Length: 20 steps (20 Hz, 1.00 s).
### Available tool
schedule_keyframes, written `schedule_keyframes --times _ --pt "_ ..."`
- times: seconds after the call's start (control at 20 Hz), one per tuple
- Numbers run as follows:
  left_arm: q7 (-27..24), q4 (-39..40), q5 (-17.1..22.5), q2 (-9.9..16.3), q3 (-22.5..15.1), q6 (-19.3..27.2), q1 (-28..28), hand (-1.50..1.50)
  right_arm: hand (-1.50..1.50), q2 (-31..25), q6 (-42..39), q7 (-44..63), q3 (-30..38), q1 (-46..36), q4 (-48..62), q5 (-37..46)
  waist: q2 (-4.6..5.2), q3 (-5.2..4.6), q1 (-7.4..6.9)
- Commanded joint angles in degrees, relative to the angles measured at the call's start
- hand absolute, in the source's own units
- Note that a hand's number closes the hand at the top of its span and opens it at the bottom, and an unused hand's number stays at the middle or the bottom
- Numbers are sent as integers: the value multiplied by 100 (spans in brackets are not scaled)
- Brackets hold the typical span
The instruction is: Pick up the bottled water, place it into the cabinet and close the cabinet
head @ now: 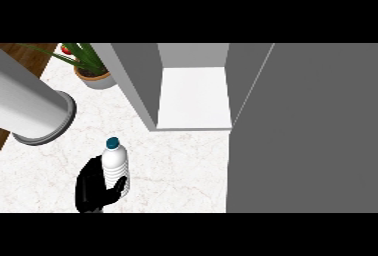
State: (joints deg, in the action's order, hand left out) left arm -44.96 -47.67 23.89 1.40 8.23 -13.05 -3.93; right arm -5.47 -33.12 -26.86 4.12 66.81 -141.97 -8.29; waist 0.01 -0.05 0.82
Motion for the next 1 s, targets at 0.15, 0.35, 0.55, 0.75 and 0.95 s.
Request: schedule_keyframes --times 0.15,0.35,0.55,0.75,0.95 --pt "175 -31 -126 9 -158 1 -672 150 -150 -35 -61 336 193 147 -636 -734 3 2 -33" --pt "7 -187 -299 -110 -323 70 -710 150 -150 119 162 616 -136 -319 -465 -420 5 4 -78" --pt "682 -1160 -184 -28 -501 455 -665 150 -150 273 224 528 -252 -480 -355 -203 -10 9 -134" --pt "1174 -1917 -233 -138 -1097 697 -532 150 -150 120 95 512 179 -209 -584 -623 -20 9 -101" --pt "1234 -2434 -70 -139 -1838 1292 -487 150 -150 21 5 497 309 -364 -467 -781 -11 6 -73"
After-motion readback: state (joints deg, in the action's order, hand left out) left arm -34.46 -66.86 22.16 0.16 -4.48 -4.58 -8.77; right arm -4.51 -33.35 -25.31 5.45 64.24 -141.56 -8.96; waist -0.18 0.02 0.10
